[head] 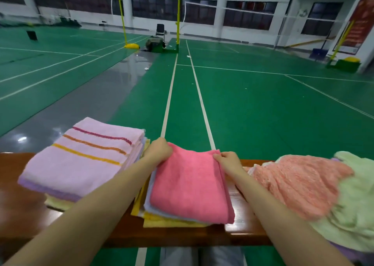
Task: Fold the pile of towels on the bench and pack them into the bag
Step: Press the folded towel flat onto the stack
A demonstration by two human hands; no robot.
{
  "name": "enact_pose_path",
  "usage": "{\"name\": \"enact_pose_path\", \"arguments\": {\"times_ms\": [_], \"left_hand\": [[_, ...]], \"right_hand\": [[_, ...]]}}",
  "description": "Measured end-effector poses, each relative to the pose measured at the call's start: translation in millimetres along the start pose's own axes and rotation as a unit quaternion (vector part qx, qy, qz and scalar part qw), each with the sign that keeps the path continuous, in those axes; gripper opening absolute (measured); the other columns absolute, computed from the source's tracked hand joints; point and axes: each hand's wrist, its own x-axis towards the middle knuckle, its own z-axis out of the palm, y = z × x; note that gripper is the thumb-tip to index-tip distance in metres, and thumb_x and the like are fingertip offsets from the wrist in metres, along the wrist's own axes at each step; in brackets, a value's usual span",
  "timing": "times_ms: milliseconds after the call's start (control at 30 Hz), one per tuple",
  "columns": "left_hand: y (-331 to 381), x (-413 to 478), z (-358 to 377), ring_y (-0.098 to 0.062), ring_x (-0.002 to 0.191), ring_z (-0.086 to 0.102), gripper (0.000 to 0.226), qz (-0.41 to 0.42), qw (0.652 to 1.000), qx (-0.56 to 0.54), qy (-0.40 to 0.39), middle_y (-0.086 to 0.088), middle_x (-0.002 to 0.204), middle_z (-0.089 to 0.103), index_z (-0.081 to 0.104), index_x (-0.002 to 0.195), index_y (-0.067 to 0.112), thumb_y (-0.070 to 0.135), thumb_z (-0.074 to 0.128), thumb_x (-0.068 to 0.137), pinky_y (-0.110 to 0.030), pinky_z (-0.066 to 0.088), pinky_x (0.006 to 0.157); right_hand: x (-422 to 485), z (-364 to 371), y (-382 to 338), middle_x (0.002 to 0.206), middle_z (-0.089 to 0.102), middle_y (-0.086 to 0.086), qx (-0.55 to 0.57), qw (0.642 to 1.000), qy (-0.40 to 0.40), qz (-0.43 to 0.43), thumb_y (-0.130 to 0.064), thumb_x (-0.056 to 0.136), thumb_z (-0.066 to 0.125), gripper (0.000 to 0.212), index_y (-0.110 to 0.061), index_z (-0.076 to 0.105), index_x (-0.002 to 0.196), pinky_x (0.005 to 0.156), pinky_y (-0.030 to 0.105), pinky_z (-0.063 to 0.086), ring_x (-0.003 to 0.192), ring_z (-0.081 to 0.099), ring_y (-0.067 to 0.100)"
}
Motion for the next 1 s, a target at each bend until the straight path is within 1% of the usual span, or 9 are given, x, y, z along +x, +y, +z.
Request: {"name": "enact_pose_path", "arguments": {"times_ms": [100, 167, 300, 433, 533, 600, 667, 800, 1000], "left_hand": [[3, -9, 4, -0.035, 0.115, 0.050, 0.032, 0.000, 0.998, 0.048, 0.028, -0.021, 0.124, 0.053, 0.043, 0.121, -0.002, 0.007, 0.038, 0.091, -0.038, 0.040, 0.091], [6, -17, 4, -0.034, 0.118, 0.045, 0.038, 0.063, 0.984, 0.139, 0.090, -0.017, 0.130, 0.046, 0.035, 0.127, 0.002, 0.005, 0.037, 0.089, -0.040, 0.037, 0.093], [23, -42, 20, -0.024, 0.141, 0.020, 0.056, 0.231, 0.951, 0.162, 0.129, -0.009, 0.154, 0.022, 0.023, 0.145, 0.012, 0.006, 0.034, 0.091, -0.035, 0.019, 0.112], [18, -63, 54, -0.020, 0.146, -0.003, 0.050, 0.221, 0.957, 0.181, 0.044, 0.001, 0.159, 0.002, 0.008, 0.150, 0.027, 0.033, 0.013, 0.101, -0.040, -0.003, 0.116], [2, -62, 69, -0.021, 0.144, -0.016, 0.050, 0.174, 0.957, 0.229, 0.044, 0.004, 0.158, -0.009, -0.003, 0.148, 0.035, 0.044, 0.004, 0.100, -0.047, -0.017, 0.111], [1, -62, 71, -0.023, 0.143, -0.018, 0.050, 0.160, 0.954, 0.248, 0.057, 0.005, 0.157, -0.010, -0.004, 0.147, 0.037, 0.045, 0.001, 0.099, -0.053, -0.022, 0.105], [5, -64, 72, -0.024, 0.143, -0.019, 0.051, 0.153, 0.953, 0.255, 0.058, 0.005, 0.157, -0.011, -0.003, 0.147, 0.037, 0.045, -0.002, 0.097, -0.058, -0.022, 0.101], [6, -64, 72, -0.022, 0.143, -0.018, 0.060, 0.153, 0.953, 0.256, 0.057, 0.006, 0.157, -0.012, -0.003, 0.147, 0.037, 0.050, -0.014, 0.089, -0.061, -0.021, 0.101], [7, -65, 74, -0.020, 0.144, -0.014, 0.051, 0.156, 0.959, 0.226, 0.068, 0.007, 0.158, -0.006, 0.001, 0.149, 0.034, 0.045, 0.008, 0.099, -0.056, -0.016, 0.108]], "right_hand": [[-4, 13, 2, 0.103, 0.061, 0.014, -0.044, 0.997, 0.059, -0.015, -0.019, 0.094, 0.049, 0.022, -0.002, 0.059, 0.105, 0.076, 0.029, 0.039, 0.101, 0.055, 0.029], [-14, 20, 0, 0.133, 0.048, 0.014, -0.085, 0.990, 0.098, -0.054, -0.017, 0.095, 0.043, 0.037, -0.006, 0.045, 0.130, 0.097, 0.034, 0.034, 0.123, 0.044, 0.030], [-39, 36, -3, 0.156, 0.017, 0.006, -0.190, 0.965, 0.099, -0.152, -0.036, 0.091, 0.016, 0.057, -0.024, 0.035, 0.143, 0.116, 0.039, 0.012, 0.142, 0.015, 0.026], [-48, 51, 11, 0.159, 0.001, -0.003, -0.184, 0.977, 0.019, -0.108, -0.036, 0.102, 0.020, 0.044, -0.034, 0.028, 0.145, 0.116, 0.047, 0.005, 0.145, -0.003, 0.023], [-47, 58, 20, 0.159, 0.000, -0.005, -0.193, 0.974, 0.015, -0.122, -0.060, 0.090, -0.002, 0.065, -0.037, 0.019, 0.147, 0.118, 0.046, 0.005, 0.146, -0.006, 0.022], [-45, 59, 21, 0.159, -0.001, -0.006, -0.199, 0.973, 0.006, -0.114, -0.055, 0.094, 0.000, 0.058, -0.037, 0.015, 0.148, 0.118, 0.043, 0.007, 0.146, -0.006, 0.021], [-46, 57, 20, 0.158, -0.003, -0.010, -0.181, 0.979, 0.001, -0.093, -0.041, 0.101, 0.014, 0.046, -0.039, 0.015, 0.147, 0.115, 0.042, 0.017, 0.145, -0.002, 0.021], [-53, 53, 17, 0.157, -0.001, -0.015, -0.141, 0.987, 0.001, -0.082, -0.041, 0.101, 0.017, 0.044, -0.044, 0.018, 0.145, 0.111, 0.044, 0.025, 0.145, 0.003, 0.018], [-55, 51, 16, 0.157, 0.003, -0.015, -0.123, 0.989, 0.005, -0.078, -0.041, 0.101, 0.018, 0.043, -0.043, 0.021, 0.144, 0.110, 0.044, 0.025, 0.144, 0.006, 0.017]]}}
